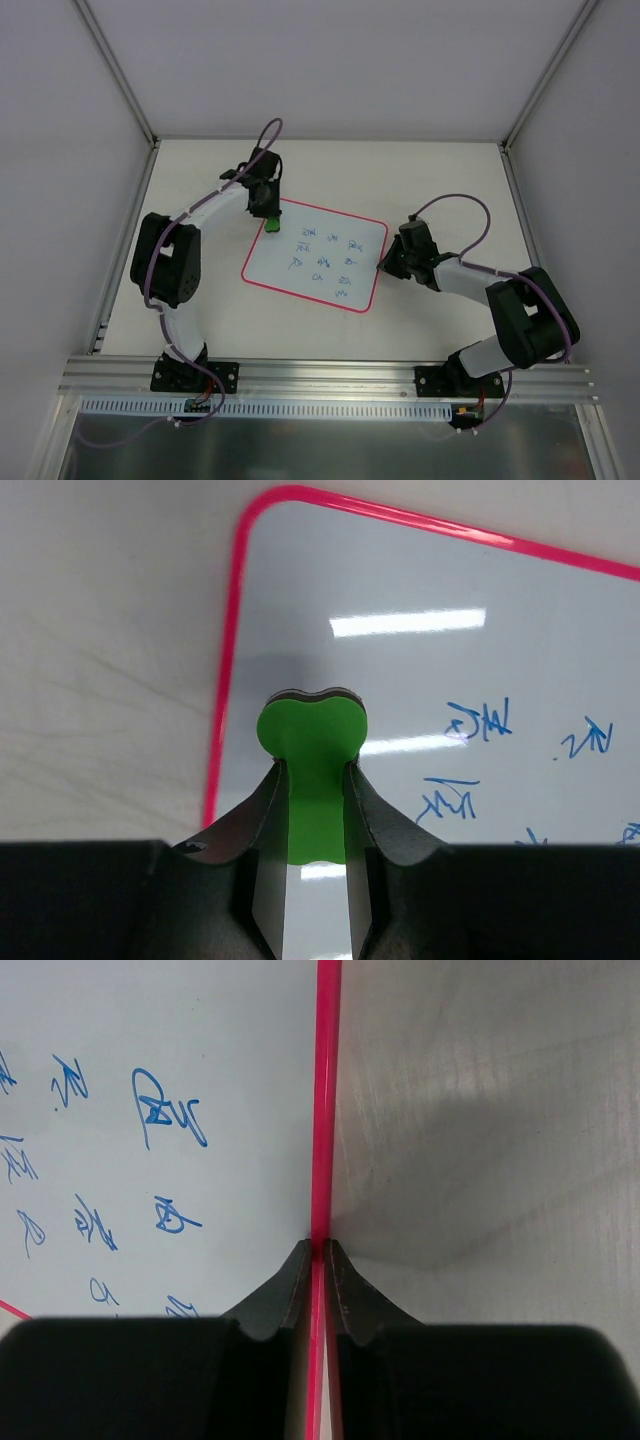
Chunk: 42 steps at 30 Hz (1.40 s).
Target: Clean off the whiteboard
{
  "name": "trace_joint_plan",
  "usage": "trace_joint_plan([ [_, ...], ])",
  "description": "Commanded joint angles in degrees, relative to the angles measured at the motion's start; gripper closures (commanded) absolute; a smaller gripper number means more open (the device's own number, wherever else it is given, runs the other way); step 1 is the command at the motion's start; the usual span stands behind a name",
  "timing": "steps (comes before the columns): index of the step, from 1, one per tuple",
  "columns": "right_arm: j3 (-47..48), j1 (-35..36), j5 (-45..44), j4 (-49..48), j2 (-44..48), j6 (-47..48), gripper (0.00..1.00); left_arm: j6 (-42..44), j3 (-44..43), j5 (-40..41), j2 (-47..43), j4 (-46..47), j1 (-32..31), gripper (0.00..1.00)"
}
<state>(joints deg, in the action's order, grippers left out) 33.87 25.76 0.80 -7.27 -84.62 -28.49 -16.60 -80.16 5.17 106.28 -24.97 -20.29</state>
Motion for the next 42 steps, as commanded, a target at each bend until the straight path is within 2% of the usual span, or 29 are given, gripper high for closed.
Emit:
trace_joint_plan([
  [1, -0.29, 0.52, -1.94, 4.98, -2.48, 0.89, 0.90, 1.13, -2.72, 0.10, 3.04, -1.92, -1.94, 0.88],
  [12, -0.03, 0.52, 0.50, 4.11, -5.38, -0.07, 0.89, 0.95, -7.20, 0.72, 12.81, -2.71, -7.91, 0.89],
  [16, -0.29, 0.96, 0.43, 3.58, -5.29, -0.34, 0.89, 0.61, -8.43, -0.59, 16.14, -3.15, -10.99, 0.93],
  [28, -1.26, 1.49, -0.18, 3.66, -3.80, -1.30, 0.89, -5.10, -12.83, -4.99, 22.22, -5.09, -26.45, 0.99],
  [32, -1.70, 1.49, -0.09, 3.66, -3.80, -1.48, 0.89, -5.73, -12.30, -3.33, 20.29, -5.26, -27.17, 1.00],
  [34, -1.87, 1.49, -0.09, 3.66, -3.54, -1.57, 0.89, -5.64, -10.56, 2.02, 17.75, -6.14, -26.73, 1.00],
  [42, -2.32, 1.58, -0.45, 3.58, -3.27, -1.48, 0.89, -3.79, -3.25, 8.10, 7.72, -7.11, -18.13, 1.00],
])
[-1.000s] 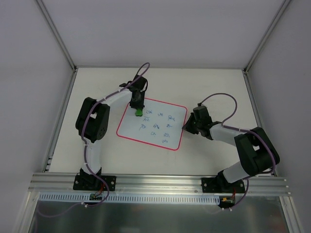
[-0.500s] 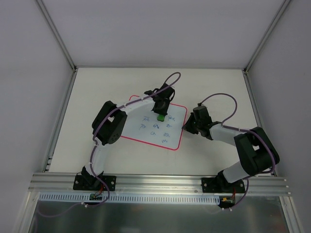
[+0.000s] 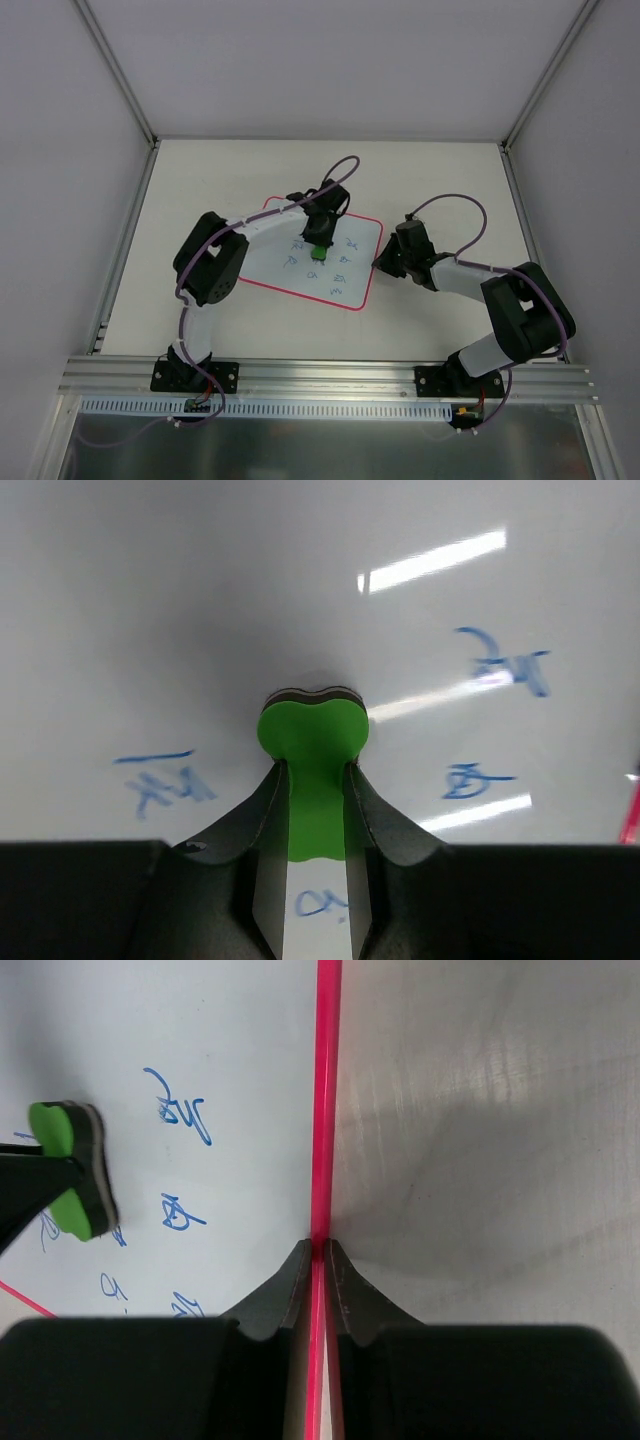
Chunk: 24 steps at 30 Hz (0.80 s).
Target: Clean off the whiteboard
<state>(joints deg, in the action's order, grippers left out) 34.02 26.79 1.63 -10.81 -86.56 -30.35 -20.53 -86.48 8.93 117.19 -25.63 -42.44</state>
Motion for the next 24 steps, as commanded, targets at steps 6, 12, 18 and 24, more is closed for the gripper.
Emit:
trace_joint_plan([
  [6, -2.38, 0.46, -1.28, 6.94, -1.68, 0.47, 0.89, 1.46, 7.63, 6.00, -8.29, -6.45, 8.68, 1.00],
  [12, -2.64, 0.64, -1.01, 6.41, -1.77, 0.73, 0.87, 1.46, 11.07, 6.10, -8.47, -6.28, 14.48, 1.00],
  [18, -2.73, 0.90, -0.75, 5.89, -2.12, 0.55, 0.87, 1.37, 8.43, 2.15, -3.64, -6.19, 11.96, 1.00],
  [24, -2.91, 1.08, -0.92, 5.89, -1.59, 0.29, 0.87, -0.99, 3.87, -1.63, 3.30, -6.28, 0.63, 1.00],
])
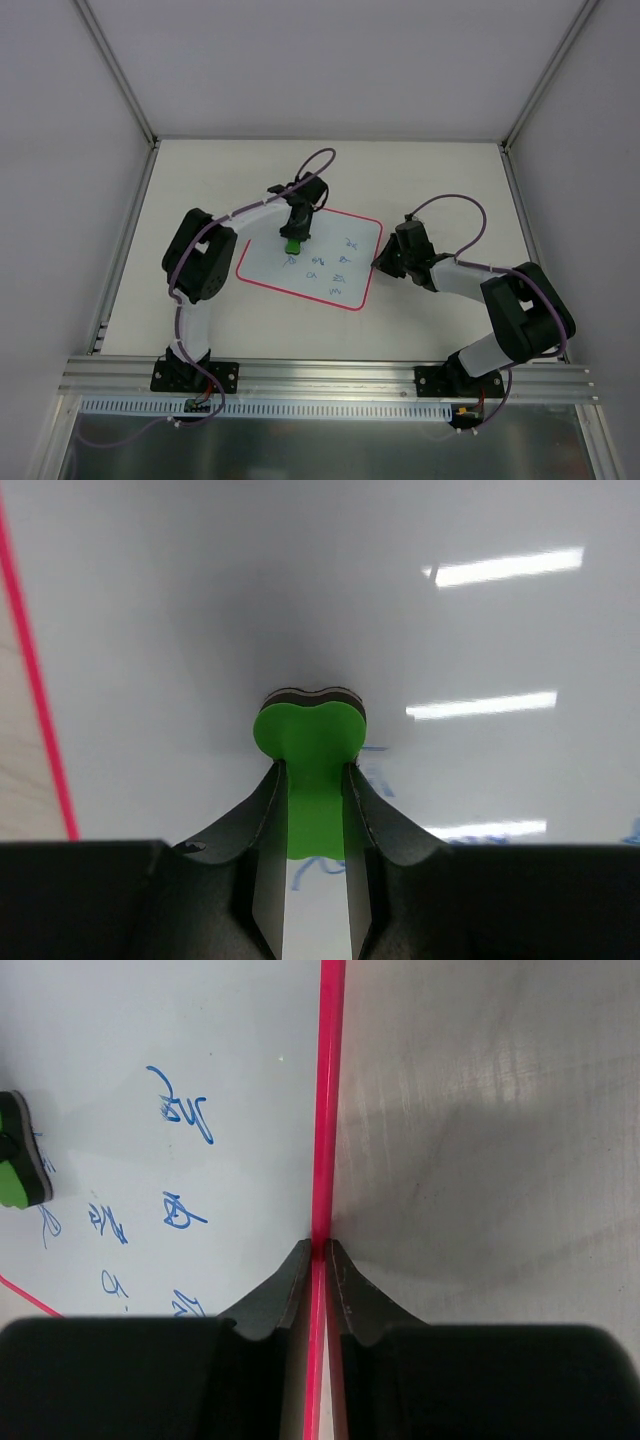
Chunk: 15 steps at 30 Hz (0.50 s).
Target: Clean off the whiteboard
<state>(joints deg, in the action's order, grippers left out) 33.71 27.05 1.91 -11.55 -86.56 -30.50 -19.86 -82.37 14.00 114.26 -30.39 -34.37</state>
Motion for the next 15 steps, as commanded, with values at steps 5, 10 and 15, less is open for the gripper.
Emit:
trace_joint_plan([
  [5, -3.04, 0.81, -1.47, 6.72, -0.80, 0.44, 0.87, -5.71, -0.69, -9.77, 10.36, -1.60, -15.37, 1.00],
  [10, -3.39, 0.81, -1.47, 6.80, -0.80, 0.36, 0.87, -8.62, 2.38, -8.74, 8.97, -1.60, -17.57, 1.00],
  [15, -3.74, 0.81, -1.56, 6.72, -0.36, 0.35, 0.87, -8.79, 5.28, -4.69, 0.89, -2.13, -14.69, 1.00],
])
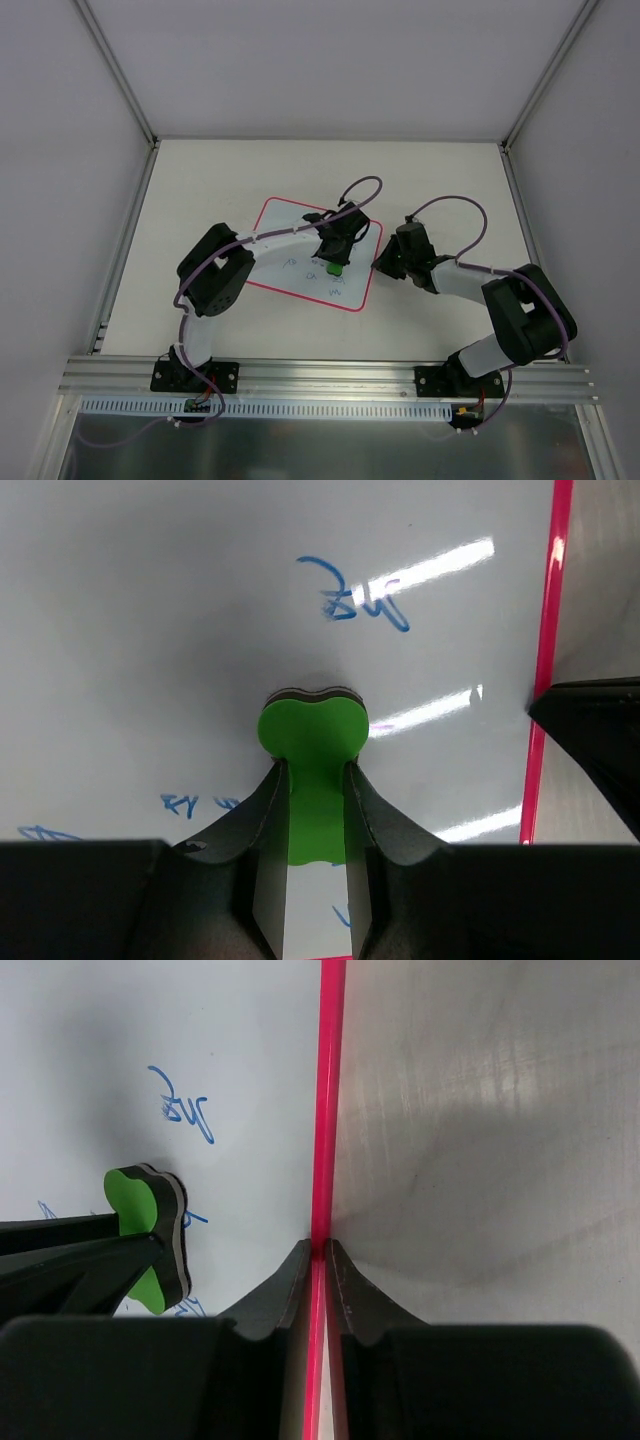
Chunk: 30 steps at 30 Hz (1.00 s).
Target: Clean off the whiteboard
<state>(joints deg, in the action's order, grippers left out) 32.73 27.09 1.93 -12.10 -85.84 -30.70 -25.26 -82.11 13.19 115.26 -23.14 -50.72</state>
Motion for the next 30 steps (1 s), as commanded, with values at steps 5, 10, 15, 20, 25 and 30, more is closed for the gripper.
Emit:
trace_joint_plan([
  [5, -2.94, 0.77, -1.58, 7.26, -0.47, 0.64, 0.87, -1.73, 7.92, 0.51, -9.24, -10.43, 5.71, 1.00],
  [10, -2.85, 0.77, -1.58, 7.26, -0.64, 0.73, 0.87, 0.64, 11.08, 3.24, -15.59, -10.88, 11.24, 1.00],
  [15, -2.67, 0.77, -1.50, 7.26, -0.82, 0.82, 0.87, 0.65, 14.52, 2.72, -16.21, -10.79, 19.16, 1.00],
  [20, -2.58, 0.77, -1.58, 7.18, -0.55, 0.82, 0.87, -0.14, 14.43, 1.84, -12.35, -10.09, 21.54, 1.00],
  [25, -2.50, 0.77, -1.58, 7.18, -0.64, 0.73, 0.87, -2.07, 14.69, -1.23, -9.27, -7.54, 21.28, 1.00],
  [30, -2.85, 0.77, -1.58, 7.18, -0.47, 0.73, 0.87, -5.24, 15.48, -2.82, -6.37, -5.61, 16.98, 1.00],
])
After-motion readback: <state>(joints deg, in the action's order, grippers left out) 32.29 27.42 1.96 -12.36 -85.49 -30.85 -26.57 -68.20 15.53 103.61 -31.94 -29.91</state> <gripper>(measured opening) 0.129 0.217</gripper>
